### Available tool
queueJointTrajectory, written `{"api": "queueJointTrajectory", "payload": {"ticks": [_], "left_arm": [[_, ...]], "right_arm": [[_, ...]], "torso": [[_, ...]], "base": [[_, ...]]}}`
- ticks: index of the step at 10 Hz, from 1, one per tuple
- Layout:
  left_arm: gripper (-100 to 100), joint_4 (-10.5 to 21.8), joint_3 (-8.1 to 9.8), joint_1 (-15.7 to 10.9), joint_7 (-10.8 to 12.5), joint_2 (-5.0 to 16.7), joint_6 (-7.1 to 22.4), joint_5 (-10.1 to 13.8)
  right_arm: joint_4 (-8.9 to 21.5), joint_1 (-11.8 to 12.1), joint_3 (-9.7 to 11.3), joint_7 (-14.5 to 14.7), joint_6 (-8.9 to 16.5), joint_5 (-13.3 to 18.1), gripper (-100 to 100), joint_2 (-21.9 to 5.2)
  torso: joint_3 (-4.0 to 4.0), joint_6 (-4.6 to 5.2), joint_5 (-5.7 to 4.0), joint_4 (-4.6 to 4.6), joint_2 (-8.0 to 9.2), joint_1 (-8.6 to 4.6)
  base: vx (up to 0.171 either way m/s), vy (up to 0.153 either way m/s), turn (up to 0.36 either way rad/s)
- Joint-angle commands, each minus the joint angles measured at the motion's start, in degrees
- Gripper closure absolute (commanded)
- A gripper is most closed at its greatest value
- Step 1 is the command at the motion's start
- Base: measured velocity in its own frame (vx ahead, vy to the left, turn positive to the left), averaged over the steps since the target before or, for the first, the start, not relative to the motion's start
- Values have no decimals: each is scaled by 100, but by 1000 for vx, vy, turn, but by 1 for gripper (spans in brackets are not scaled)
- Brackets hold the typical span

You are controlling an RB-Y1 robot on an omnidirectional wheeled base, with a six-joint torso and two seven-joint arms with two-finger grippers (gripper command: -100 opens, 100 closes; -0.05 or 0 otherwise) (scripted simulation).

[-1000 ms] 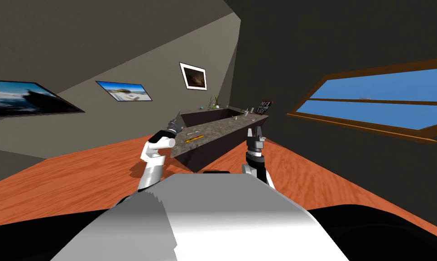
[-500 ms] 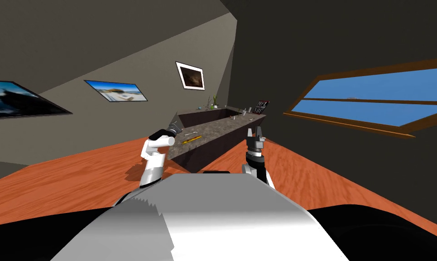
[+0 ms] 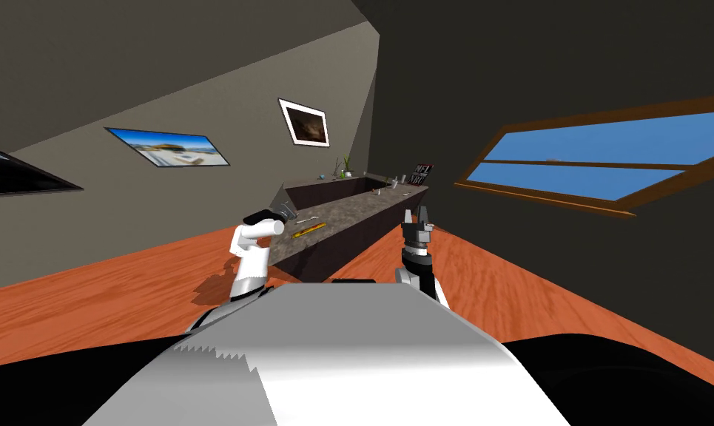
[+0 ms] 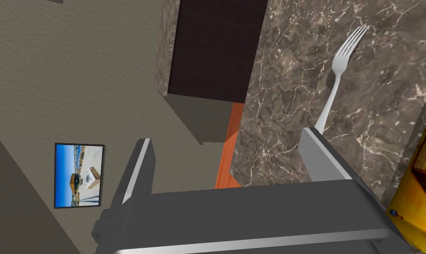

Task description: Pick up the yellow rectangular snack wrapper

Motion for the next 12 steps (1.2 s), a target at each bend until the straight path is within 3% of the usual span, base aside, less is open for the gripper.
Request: {"api": "queueJointTrajectory", "payload": {"ticks": [1,2,4,5,7,8,10,11,12], "left_arm": [[-100,27,8,-46,20,-2,286,-21],[-100,222,95,-185,91,17,445,-44],[-100,222,95,-185,91,17,778,-44],[-100,422,177,-312,154,35,931,-76],[-100,422,177,-312,154,35,1250,-76],[-100,624,253,-429,208,51,1435,-115],[-100,624,253,-429,208,51,1714,-115],[-100,827,323,-535,255,65,1866,-162],[-100,827,323,-535,255,65,2016,-162]], "right_arm": [[0,0,0,0,0,0,0,0],[0,0,0,0,0,0,0,0],[0,0,0,0,0,0,0,0],[0,0,0,0,0,0,0,0],[0,0,0,0,0,0,0,0],[0,0,0,0,0,0,0,0],[0,0,0,0,0,0,0,0],[0,0,0,0,0,0,0,0],[0,0,0,0,0,0,0,0]], "torso": [[0,0,0,0,0,0],[2,-1,1,1,3,3],[0,0,1,0,0,2],[1,-2,1,0,3,4],[0,-1,1,0,-1,4],[1,-2,2,0,3,5],[-1,-1,2,-1,-2,6],[1,-3,2,0,2,7],[-1,2,2,0,-1,8]], "base": [[10,-3,9],[19,-7,-146],[17,-2,-38],[23,-5,-135],[17,2,-38],[22,4,-113],[20,5,-55],[25,10,-125],[29,14,-93]]}}
